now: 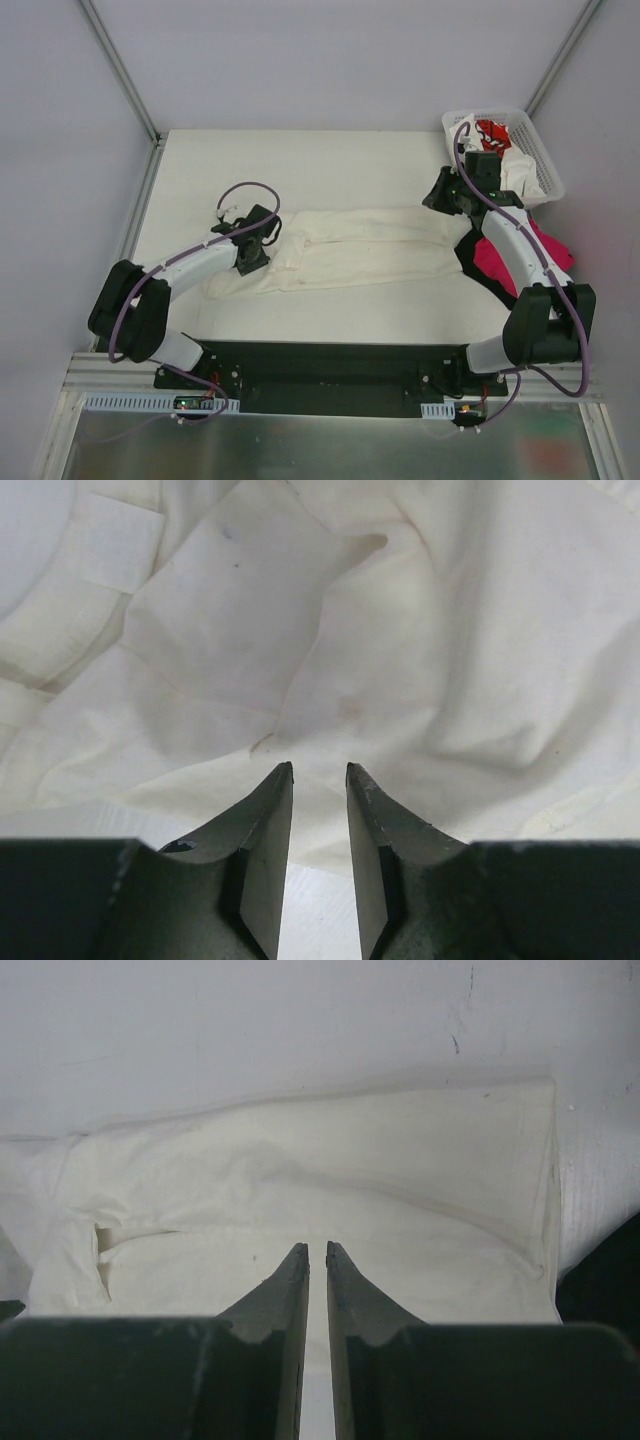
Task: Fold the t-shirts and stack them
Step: Fold the other side of the tshirt into a rectangle
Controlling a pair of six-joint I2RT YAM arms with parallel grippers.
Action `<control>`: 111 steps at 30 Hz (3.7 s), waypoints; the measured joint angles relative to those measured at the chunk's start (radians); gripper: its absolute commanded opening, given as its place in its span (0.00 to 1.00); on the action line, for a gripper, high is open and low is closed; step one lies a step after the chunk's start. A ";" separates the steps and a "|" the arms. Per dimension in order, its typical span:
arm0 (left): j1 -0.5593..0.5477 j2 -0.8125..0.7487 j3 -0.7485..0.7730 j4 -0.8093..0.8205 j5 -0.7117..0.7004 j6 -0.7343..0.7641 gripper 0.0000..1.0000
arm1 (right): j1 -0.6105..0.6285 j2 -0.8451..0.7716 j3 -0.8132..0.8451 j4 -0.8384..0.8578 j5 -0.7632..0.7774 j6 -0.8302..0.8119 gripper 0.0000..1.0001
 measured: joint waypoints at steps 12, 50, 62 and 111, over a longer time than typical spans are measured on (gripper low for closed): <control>0.000 -0.064 -0.092 -0.033 -0.044 -0.058 0.26 | -0.002 0.000 0.000 0.000 -0.003 0.000 0.15; 0.048 0.010 -0.043 0.021 -0.099 0.006 0.25 | -0.005 0.000 0.000 0.000 -0.012 0.000 0.15; 0.048 0.030 -0.071 0.084 -0.095 -0.001 0.07 | -0.010 0.000 0.000 0.000 -0.018 0.000 0.15; -0.023 -0.071 0.104 -0.298 -0.270 -0.044 0.00 | -0.024 0.002 -0.015 0.074 -0.106 0.077 0.15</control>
